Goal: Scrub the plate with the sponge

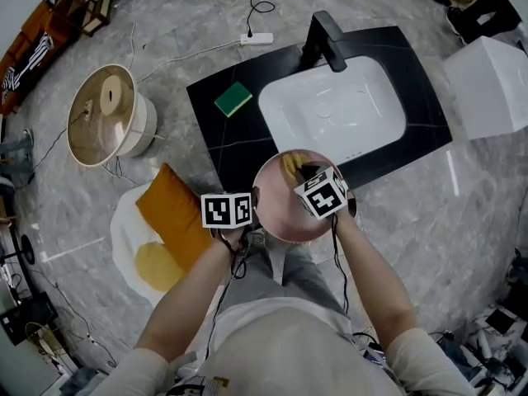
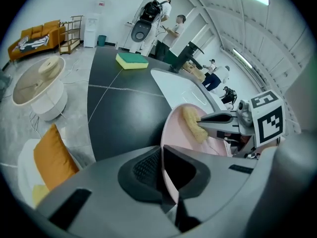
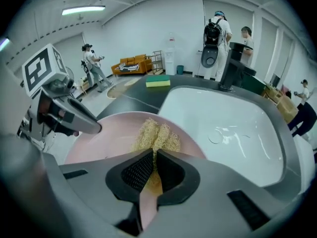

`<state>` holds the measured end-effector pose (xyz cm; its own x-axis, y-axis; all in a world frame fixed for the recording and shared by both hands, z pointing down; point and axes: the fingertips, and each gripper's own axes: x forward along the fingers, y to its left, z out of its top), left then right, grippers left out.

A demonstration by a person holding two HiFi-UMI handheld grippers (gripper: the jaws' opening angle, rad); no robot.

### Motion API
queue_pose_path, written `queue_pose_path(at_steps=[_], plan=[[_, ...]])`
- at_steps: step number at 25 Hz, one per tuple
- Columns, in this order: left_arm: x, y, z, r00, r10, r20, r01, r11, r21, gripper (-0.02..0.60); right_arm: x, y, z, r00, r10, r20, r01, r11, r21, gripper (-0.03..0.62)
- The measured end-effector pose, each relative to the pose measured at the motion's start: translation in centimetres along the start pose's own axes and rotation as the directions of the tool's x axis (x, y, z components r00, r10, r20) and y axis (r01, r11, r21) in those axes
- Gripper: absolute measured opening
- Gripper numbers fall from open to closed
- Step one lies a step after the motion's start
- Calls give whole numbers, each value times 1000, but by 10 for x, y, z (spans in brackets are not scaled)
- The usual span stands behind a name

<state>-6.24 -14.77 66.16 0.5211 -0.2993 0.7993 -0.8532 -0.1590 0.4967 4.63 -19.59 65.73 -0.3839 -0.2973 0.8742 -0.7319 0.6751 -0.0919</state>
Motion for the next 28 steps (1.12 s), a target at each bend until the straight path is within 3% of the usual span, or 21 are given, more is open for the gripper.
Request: queue_pose_path(at_steps=[4, 9, 11, 16, 19, 23, 28], plan=[[1, 4, 9, 999, 48, 9, -48, 998, 50, 26, -17, -17, -28, 994, -67, -87, 62, 996, -58, 46], [3, 5, 17, 998, 53, 25, -54, 998, 15, 28, -36, -13, -67, 975, -107, -196, 71, 980, -183, 44], [4, 7, 18, 998, 54, 25, -54, 999, -6, 29, -42, -1, -82, 971, -67, -228, 22, 980, -197, 44], [3, 7, 19, 998, 50, 36, -48, 997, -58, 32, -49, 55, -102, 964, 127, -232, -172, 967, -188, 44], [2, 8, 18, 998, 61, 35, -59, 997, -44, 32, -46, 74, -103, 960, 148, -236, -203, 953, -225, 44], [2, 3, 11, 998, 65, 23, -65, 998, 1, 29, -32, 107, -89, 942, 236, -238, -292, 927, -237, 44], [-1, 5, 6, 999, 43, 12, -43, 999, -6, 27, -10, 122, -53, 949, 257, -180, -297, 921, -251, 44]])
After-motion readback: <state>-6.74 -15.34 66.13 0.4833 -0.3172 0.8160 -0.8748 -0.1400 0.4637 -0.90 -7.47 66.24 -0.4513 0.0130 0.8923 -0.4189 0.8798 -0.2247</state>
